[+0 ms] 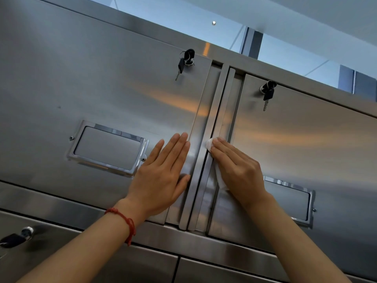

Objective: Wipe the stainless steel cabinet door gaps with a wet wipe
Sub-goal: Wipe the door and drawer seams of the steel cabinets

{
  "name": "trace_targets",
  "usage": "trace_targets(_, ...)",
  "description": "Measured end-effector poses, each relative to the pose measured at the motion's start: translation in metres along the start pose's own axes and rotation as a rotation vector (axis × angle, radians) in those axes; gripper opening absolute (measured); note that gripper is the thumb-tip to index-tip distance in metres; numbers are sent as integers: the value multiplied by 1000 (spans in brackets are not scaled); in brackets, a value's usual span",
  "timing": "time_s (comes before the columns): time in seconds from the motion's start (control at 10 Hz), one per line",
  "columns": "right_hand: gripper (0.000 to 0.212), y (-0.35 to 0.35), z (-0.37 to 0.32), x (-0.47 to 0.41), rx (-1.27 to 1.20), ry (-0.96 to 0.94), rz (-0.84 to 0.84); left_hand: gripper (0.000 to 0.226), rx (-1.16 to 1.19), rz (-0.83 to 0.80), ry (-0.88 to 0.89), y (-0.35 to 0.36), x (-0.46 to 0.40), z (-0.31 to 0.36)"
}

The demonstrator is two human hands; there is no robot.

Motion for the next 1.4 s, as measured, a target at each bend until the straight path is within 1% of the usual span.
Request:
trace_targets(0.3, 35, 0, 1, -4, 26, -17, -10, 63, -7, -6, 3, 0, 0, 0)
trace_targets(0.4, 34, -1, -4, 0, 25, -55, -18, 63, -11, -8, 4, -1, 0, 0)
trace_targets(0.6, 33, -6, 6, -6, 32, -199, -62, 63, -9, -2, 2, -1, 0, 1)
trace_targets(0.8, 36, -6, 4, -1, 16, -242, -103, 63, -11, -5, -1, 0, 0, 0)
trace_targets(0.9, 34, -7, 5, -1, 18, -297, -112, 63, -11, -11, -1, 0, 1, 0)
trace_targets(1.0, 30, -8, 11, -9, 20, -296, -86, 63, -6, -14, -5, 1, 1, 0)
trace_targets(1.1, 32, -6, 11, -9, 15, -249, -84, 63, -3, -12, -7, 0, 0, 0)
trace_targets(1.2, 33, -6, 8, -5, 3, -247, -97, 63, -3, -14, -5, -1, 0, 0)
trace_targets(1.3, 29, -8, 13, -9, -5, -240, -74, 63, -5, -14, -3, -1, 0, 0)
trace_targets(1.4, 30, -6, 14, -12, 2, -206, -64, 63, -11, -14, -4, -2, 0, 0)
Point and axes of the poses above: each hand's wrist, its own x-axis away from the middle knuckle, its own y-axis out of the palm, z = x × y, the point moved 5 cm from there along -x, towards the middle knuckle, and after that the axes turned 4 degrees about z, right-handed, at the moved point
